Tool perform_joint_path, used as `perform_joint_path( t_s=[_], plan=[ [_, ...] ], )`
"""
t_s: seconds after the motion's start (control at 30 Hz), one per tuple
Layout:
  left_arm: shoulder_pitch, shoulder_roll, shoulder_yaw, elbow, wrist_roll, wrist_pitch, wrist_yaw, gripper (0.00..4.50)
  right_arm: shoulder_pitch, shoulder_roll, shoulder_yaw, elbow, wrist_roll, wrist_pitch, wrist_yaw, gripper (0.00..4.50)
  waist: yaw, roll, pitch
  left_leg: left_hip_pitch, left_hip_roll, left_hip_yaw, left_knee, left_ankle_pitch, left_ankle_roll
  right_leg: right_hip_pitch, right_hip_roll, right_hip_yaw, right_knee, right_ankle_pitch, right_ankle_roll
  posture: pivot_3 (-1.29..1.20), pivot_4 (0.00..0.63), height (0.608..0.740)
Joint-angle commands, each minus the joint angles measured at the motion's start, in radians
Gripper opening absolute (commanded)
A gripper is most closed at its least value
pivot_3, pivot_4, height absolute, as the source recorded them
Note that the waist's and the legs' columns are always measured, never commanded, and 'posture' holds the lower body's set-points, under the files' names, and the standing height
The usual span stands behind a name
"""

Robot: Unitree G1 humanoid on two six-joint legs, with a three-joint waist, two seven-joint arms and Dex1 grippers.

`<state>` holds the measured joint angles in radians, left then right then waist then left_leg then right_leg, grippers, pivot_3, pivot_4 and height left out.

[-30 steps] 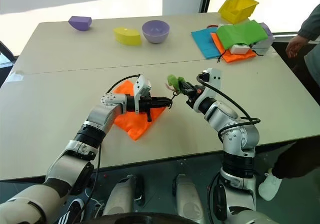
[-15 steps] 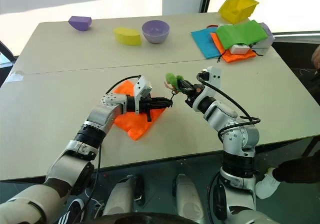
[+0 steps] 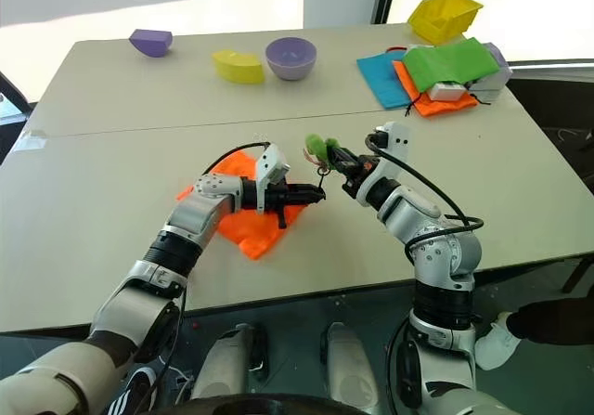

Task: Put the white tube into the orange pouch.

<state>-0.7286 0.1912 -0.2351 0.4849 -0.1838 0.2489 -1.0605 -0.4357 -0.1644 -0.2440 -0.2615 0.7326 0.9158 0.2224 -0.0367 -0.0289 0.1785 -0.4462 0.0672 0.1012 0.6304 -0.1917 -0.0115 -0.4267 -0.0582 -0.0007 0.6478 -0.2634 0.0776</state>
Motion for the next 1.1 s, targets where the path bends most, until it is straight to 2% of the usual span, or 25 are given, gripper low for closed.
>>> perform_joint_path(
  t_s=[0.03, 0.53, 0.83, 0.93, 1.03, 1.1],
  plan=[
    [-0.007, -0.007, -0.020, -0.022, 0.016, -0.003, -0.002, 0.44, -0.026, -0.006, -0.008, -0.055, 0.032, -0.017, -0.002, 0.00, 0.000, 0.000, 0.000, 0.000, 0.000, 0.000, 0.000, 0.000, 0.000, 0.000, 0.000, 0.000, 0.000, 0.000, 0.000, 0.00, 0.150, 0.740],
    [0.048, 0.080, -0.057, -0.130, 0.020, 0.106, -0.077, 0.44, -0.065, 0.010, -0.089, 0.017, 0.055, -0.075, -0.081, 0.00, -0.004, 0.000, 0.000, 0.000, 0.000, 0.000, 0.000, 0.000, 0.000, 0.000, 0.000, 0.000, 0.000, 0.000, 0.000, 0.00, 0.150, 0.740],
    [0.106, 0.277, -0.149, -0.316, 0.030, 0.221, -0.239, 0.44, -0.087, -0.009, -0.158, 0.137, -0.005, -0.180, -0.187, 0.00, -0.008, 0.000, 0.000, 0.001, 0.001, 0.000, -0.001, 0.000, 0.000, 0.000, 0.000, 0.001, 0.000, -0.001, -0.002, 0.00, 0.150, 0.740],
    [0.120, 0.315, -0.135, -0.357, 0.013, 0.241, -0.244, 0.44, -0.082, -0.034, -0.166, 0.191, -0.055, -0.204, -0.228, 0.00, -0.007, 0.001, 0.000, 0.001, 0.001, 0.000, -0.002, 0.000, 0.000, 0.000, 0.000, 0.001, 0.000, -0.001, -0.002, 0.00, 0.150, 0.740],
    [0.134, 0.320, -0.092, -0.372, -0.012, 0.252, -0.208, 0.44, -0.060, -0.059, -0.145, 0.196, -0.053, -0.201, -0.176, 0.00, -0.007, 0.001, 0.000, 0.001, 0.000, 0.000, -0.001, 0.000, 0.000, 0.000, -0.002, 0.001, 0.000, -0.001, -0.002, 0.00, 0.150, 0.740],
    [0.160, 0.362, -0.092, -0.420, -0.037, 0.288, -0.242, 0.44, -0.050, -0.079, -0.128, 0.214, -0.090, -0.198, -0.183, 0.00, -0.009, 0.001, 0.000, 0.001, 0.000, 0.000, -0.001, 0.000, 0.000, 0.000, -0.002, 0.001, 0.000, -0.001, -0.002, 0.00, 0.150, 0.740]
  ],
)
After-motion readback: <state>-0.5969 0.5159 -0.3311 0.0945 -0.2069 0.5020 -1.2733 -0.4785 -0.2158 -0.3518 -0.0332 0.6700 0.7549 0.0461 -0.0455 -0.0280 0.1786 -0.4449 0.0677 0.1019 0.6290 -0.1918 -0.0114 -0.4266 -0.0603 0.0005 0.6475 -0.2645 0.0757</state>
